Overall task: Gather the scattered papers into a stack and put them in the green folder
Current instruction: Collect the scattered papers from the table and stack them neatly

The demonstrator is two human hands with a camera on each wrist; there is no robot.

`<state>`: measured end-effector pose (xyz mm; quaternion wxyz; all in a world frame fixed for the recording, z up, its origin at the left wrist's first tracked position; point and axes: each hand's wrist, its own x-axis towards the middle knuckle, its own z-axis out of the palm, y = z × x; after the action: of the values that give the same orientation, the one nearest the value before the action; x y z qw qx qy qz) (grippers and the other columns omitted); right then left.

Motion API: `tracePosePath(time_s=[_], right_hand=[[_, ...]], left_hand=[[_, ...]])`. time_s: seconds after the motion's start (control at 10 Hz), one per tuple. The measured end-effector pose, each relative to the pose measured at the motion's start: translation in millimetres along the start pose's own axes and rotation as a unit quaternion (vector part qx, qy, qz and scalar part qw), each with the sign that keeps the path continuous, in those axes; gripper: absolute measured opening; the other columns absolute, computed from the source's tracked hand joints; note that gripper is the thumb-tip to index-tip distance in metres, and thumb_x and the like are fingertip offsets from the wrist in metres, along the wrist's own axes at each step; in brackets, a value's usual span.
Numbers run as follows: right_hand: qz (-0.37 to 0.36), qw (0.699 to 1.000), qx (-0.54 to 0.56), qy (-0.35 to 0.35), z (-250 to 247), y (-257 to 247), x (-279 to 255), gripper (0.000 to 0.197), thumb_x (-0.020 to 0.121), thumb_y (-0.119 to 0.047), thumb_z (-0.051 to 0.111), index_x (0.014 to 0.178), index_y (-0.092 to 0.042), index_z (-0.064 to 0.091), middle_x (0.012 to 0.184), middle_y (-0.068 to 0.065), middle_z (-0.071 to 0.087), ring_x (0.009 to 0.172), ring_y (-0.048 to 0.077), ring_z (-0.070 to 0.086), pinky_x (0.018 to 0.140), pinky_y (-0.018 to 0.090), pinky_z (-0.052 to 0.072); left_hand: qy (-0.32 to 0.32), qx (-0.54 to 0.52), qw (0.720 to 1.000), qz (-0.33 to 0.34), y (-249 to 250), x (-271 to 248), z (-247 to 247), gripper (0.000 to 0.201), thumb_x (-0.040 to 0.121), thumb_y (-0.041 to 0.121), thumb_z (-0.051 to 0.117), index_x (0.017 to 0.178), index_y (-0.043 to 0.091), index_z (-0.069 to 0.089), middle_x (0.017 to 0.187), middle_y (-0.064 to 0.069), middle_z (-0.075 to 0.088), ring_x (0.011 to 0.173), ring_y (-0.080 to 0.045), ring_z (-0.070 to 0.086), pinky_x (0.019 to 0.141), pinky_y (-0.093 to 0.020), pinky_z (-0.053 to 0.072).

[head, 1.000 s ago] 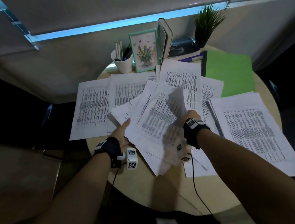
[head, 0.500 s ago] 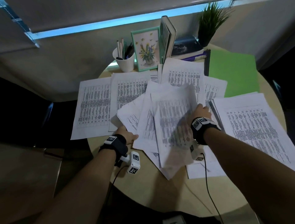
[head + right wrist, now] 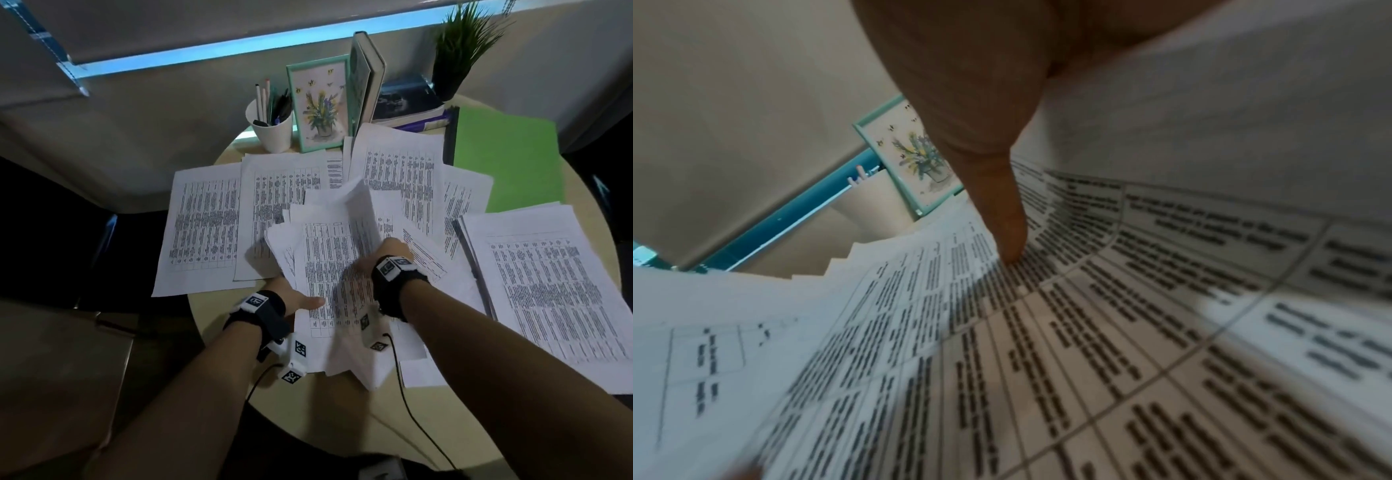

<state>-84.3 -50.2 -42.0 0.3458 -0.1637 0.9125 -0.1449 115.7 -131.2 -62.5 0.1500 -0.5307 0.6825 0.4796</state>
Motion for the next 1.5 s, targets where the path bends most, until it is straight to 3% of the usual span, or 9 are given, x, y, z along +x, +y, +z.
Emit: tracePosePath(time_s=[0.1,0.2,0.3,0.4,0.6,0.8,1.0,1.2,1.5], right_hand=[[0.027,0.997,-0.055,0.051,8.9,-6.1,-6.3,0.093,0.061,-0.047,0.084,0.132,-0.016,0.033,0.142,0.018,0.028,0.132,0.037,0.026,0.099,0.055,0.038],[0.046,0.995,-0.047,0.070,9.1,-5.7,-7.8,0.103,0.059,-0.046,0.086,0.135,-0.013,0.026,0.140,0.018,0.028,0.130,0.037,0.029,0.098,0.054,0.038],[0.046,0.996,0.013,0.069,6.4,-7.6,-4.0,0.099,0.062,-0.036,0.086,0.135,-0.011,0.024,0.134,0.017,0.034,0.116,0.039,0.049,0.093,0.051,0.046],[0.020,0.996,0.069,0.048,4.6,-6.1,2.0,0.080,0.070,-0.027,0.080,0.134,-0.008,0.035,0.130,0.015,0.048,0.110,0.035,0.056,0.092,0.047,0.049],[-0.024,0.999,0.022,-0.021,-23.3,-2.3,1.0,0.045,0.071,-0.033,0.083,0.089,-0.007,0.051,0.078,0.006,0.056,0.071,0.025,0.057,0.060,0.030,0.047],[-0.060,0.978,-0.198,0.032,-68.9,17.8,41.5,0.031,0.087,-0.014,0.063,0.113,-0.005,0.050,0.111,0.017,0.062,0.101,0.034,0.062,0.070,0.034,0.043],[-0.087,0.974,-0.206,0.015,-57.3,22.4,54.2,0.037,0.082,-0.032,0.069,0.105,-0.013,0.048,0.091,0.009,0.060,0.073,0.028,0.057,0.064,0.031,0.047],[-0.088,0.982,-0.163,0.047,-36.0,15.1,35.1,0.021,0.087,-0.025,0.064,0.095,-0.006,0.063,0.089,0.013,0.064,0.074,0.028,0.063,0.070,0.035,0.056],[-0.042,0.999,0.004,0.023,-24.7,4.6,25.7,0.035,0.079,-0.032,0.073,0.101,-0.011,0.056,0.091,0.010,0.065,0.079,0.030,0.065,0.073,0.039,0.057]], left_hand=[[0.030,-0.045,0.999,-0.006,-2.0,-3.3,1.1,0.115,0.051,0.091,0.054,0.138,0.017,0.042,0.124,-0.007,0.061,0.107,-0.029,0.059,0.097,-0.045,0.048],[0.076,-0.196,0.973,-0.091,-13.0,13.8,5.1,0.108,0.056,0.094,0.042,0.129,0.015,0.050,0.097,-0.007,0.064,0.083,-0.026,0.061,0.085,-0.038,0.050],[0.082,-0.258,0.956,-0.110,1.7,5.2,6.5,0.112,0.058,0.095,0.039,0.141,0.021,0.042,0.133,-0.006,0.056,0.117,-0.030,0.055,0.105,-0.044,0.040],[0.075,-0.244,0.962,-0.093,16.1,-4.5,5.5,0.078,0.093,0.067,0.026,0.143,0.008,0.038,0.145,-0.014,0.043,0.133,-0.030,0.042,0.108,-0.037,0.034],[0.093,-0.376,0.910,-0.147,1.1,14.7,-5.7,0.101,0.075,0.085,0.034,0.140,0.008,0.041,0.138,-0.012,0.049,0.124,-0.035,0.051,0.105,-0.049,0.041],[0.143,-0.212,0.961,-0.104,-22.7,20.8,-34.8,0.040,0.095,0.030,0.055,0.121,0.000,0.057,0.119,-0.018,0.063,0.109,-0.036,0.061,0.094,-0.041,0.050],[0.135,-0.068,0.986,-0.063,2.0,10.5,-44.7,0.032,0.098,0.023,0.046,0.124,0.006,0.056,0.122,-0.018,0.060,0.097,-0.030,0.056,0.084,-0.030,0.041],[0.163,-0.146,0.975,-0.042,19.9,4.5,-35.0,0.039,0.098,0.039,0.046,0.127,0.015,0.053,0.103,-0.008,0.064,0.078,-0.025,0.053,0.070,-0.026,0.038],[0.198,-0.347,0.915,-0.049,23.0,3.3,-24.0,0.043,0.091,0.036,0.062,0.127,0.014,0.057,0.117,-0.003,0.062,0.112,-0.020,0.057,0.086,-0.022,0.038]])
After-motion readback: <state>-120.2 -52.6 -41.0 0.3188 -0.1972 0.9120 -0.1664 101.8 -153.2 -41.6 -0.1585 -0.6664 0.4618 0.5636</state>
